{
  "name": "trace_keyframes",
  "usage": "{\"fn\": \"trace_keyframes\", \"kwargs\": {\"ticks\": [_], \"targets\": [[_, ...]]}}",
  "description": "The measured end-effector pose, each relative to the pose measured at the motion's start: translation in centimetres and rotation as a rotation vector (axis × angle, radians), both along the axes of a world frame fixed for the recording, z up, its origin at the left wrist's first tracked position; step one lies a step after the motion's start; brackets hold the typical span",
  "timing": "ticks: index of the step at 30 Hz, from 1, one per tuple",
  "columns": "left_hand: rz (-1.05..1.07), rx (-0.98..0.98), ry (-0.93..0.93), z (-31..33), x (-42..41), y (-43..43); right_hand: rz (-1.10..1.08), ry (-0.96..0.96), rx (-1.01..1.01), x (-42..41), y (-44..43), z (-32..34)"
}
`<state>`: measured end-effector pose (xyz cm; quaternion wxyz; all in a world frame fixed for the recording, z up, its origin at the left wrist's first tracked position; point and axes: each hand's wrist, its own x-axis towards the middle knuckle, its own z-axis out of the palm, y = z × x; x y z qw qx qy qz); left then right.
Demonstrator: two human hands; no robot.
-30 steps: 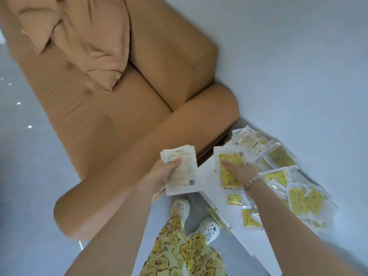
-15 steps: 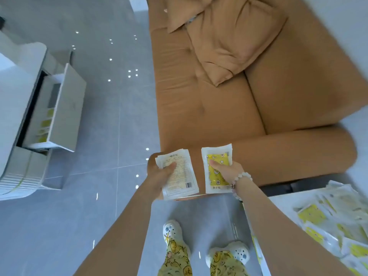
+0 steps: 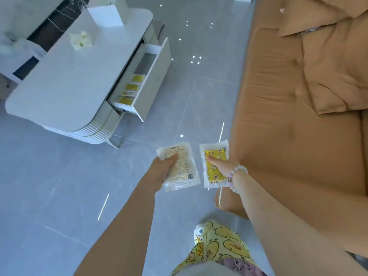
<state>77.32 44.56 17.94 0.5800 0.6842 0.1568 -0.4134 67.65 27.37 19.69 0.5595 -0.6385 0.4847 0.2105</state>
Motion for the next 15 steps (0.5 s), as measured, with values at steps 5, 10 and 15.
{"fn": "trace_keyframes", "kwargs": {"ticks": [5,10,15], "targets": [[0.082,-0.010,-0.012,0.1,4.8,1.9,0.123,-0.034,-0.037,6.4,1.2,0.6],[0.108,0.016,-0.020,-0.9,11.2,2.8,0.163,-0.017,-0.037,13.3,1.6,-0.4],[0.127,0.063,-0.003,-1.7,18.1,2.4,0.170,-0.011,-0.013,21.1,1.1,-1.3]]}}
